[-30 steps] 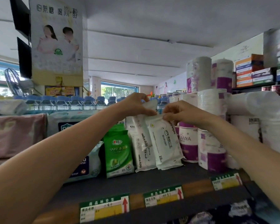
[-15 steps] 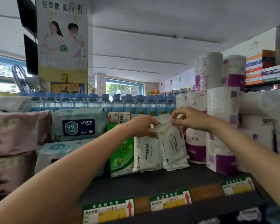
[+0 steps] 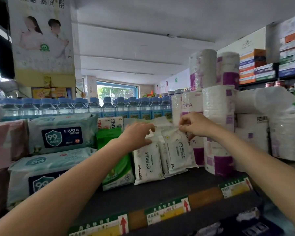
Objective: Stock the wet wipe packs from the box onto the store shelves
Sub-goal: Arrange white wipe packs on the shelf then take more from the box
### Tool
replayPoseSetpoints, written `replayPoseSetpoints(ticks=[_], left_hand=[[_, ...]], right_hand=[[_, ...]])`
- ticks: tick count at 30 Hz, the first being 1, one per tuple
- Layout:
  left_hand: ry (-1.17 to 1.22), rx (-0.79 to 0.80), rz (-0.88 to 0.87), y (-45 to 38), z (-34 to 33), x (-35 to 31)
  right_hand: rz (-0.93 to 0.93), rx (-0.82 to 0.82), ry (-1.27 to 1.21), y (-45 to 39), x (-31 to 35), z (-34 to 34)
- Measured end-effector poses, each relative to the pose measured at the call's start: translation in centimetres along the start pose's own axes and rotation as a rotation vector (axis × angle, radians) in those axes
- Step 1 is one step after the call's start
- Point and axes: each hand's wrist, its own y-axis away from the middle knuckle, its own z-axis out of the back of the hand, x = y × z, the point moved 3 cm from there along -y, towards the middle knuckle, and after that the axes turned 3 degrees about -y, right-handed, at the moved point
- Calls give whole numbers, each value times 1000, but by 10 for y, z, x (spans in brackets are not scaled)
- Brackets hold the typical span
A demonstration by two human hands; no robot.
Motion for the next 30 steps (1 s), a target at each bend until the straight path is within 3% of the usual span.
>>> replayPoseSetpoints(ticks=[5,10,14,16,21,24,30], left_hand=[[1,32,-30,12,0,4],[503,48,6,19,20,6],[171,-12,-1,16,25,11],[83,43,17,16,18,14],[-56,135,12,28,8,10],[-93,134,11,34,8,6],[-102,105,-22,46,14,-2]], right_hand=[[30,30,83,-6,18,-6],[114,-26,119,-10,47,12],[160,-259,-7,-10,57,28],[167,-294,-16,-10,55,31],[102,-93,264,-9,38,9],[24,-31,309,-7,18,-13],[-149,-67,292,11,-9,-33]])
